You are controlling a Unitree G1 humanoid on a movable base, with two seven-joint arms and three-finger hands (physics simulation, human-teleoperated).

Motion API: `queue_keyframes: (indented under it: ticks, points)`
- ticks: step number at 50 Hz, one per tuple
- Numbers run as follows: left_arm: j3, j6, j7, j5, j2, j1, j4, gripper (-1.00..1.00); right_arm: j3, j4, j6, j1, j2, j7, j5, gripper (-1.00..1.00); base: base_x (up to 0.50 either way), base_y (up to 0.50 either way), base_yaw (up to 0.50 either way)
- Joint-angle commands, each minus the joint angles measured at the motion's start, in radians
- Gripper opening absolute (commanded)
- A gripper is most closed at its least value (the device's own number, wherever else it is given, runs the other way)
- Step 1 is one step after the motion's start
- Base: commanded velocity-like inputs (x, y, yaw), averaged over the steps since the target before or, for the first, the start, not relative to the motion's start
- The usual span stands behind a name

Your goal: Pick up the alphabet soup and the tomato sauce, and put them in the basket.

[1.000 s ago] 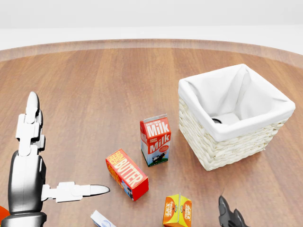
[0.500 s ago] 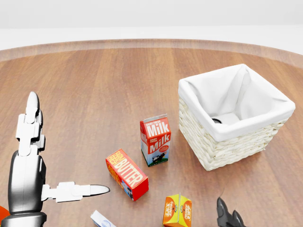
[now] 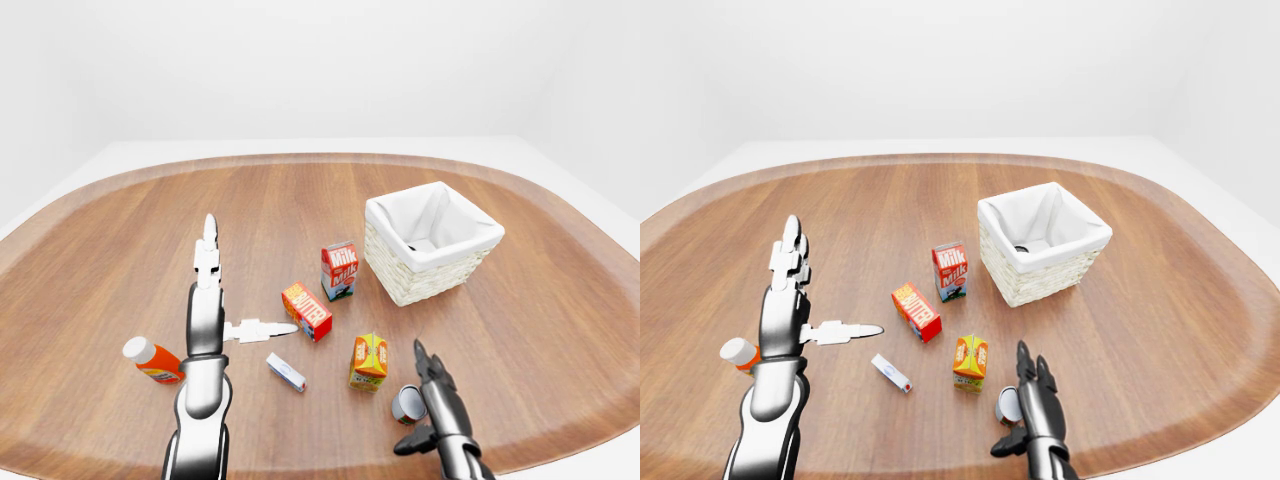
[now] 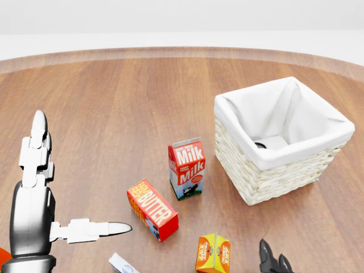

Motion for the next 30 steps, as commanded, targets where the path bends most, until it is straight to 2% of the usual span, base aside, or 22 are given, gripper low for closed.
queue_keyframes:
  ticks: [1, 4, 5, 21, 30]
  points:
    - [0.001, 0.0, -0.001, 0.0, 0.0, 0.001, -0.005, 1.0, 0.008, 0.009, 0.0, 0.0, -0.001, -0.013, -0.012, 0.95, 0.0, 0.0, 0.0]
    - [0.001, 0.0, -0.001, 0.0, 0.0, 0.001, -0.005, 1.0, 0.011, 0.021, 0.0, 0.0, -0.003, -0.026, -0.024, -0.15, 0.0, 0.0, 0.0]
    - [0.001, 0.0, -0.001, 0.0, 0.0, 0.001, -0.005, 1.0, 0.013, 0.02, 0.0, 0.001, -0.003, -0.029, -0.028, -1.0, 0.0, 0.0, 0.0]
    - [0.001, 0.0, -0.001, 0.0, 0.001, 0.001, -0.005, 1.0, 0.017, -0.052, 0.0, 0.036, -0.004, 0.019, 0.009, -1.0, 0.0, 0.0, 0.0]
    - [0.001, 0.0, -0.001, 0.0, 0.001, 0.001, -0.005, 1.0, -0.017, -0.218, 0.0, 0.075, 0.003, 0.143, 0.123, -1.0, 0.0, 0.0, 0.0]
